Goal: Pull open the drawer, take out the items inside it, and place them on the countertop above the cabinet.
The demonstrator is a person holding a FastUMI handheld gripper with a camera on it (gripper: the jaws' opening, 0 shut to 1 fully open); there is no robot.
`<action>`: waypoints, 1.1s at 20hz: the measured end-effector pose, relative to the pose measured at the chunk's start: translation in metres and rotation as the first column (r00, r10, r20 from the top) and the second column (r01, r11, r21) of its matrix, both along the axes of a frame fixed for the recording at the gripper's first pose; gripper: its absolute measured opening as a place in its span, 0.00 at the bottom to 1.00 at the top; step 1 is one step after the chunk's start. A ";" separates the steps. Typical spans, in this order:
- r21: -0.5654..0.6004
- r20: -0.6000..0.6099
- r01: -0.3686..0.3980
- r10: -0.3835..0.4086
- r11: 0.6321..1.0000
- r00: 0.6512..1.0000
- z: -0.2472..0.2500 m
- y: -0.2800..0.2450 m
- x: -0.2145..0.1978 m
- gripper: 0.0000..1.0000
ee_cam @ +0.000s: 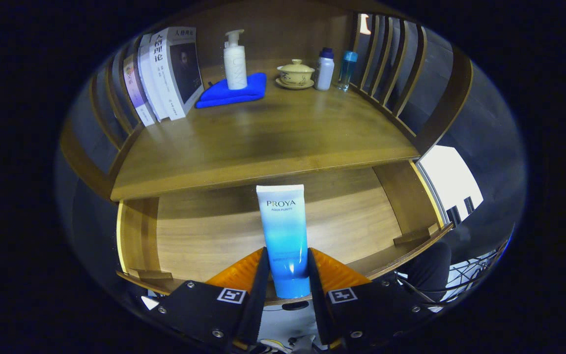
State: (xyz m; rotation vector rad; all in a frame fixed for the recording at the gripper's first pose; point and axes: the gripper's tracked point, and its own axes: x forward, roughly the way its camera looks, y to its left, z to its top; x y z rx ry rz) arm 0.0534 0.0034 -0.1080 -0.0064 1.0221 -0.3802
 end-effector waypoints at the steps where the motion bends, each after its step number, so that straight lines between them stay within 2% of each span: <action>1: -0.003 0.005 -0.007 0.007 1.000 1.000 0.004 0.000 0.000 0.46; 6: -0.008 0.056 -0.004 0.004 1.000 0.998 0.024 -0.002 0.007 0.46; 10: -0.026 0.112 -0.016 0.018 1.000 0.994 0.040 -0.006 0.029 0.46; 16: -0.090 0.192 -0.071 0.088 0.993 0.978 0.054 -0.016 0.095 0.46; 22: -0.111 0.197 -0.133 0.153 0.985 0.968 0.043 -0.018 0.161 0.46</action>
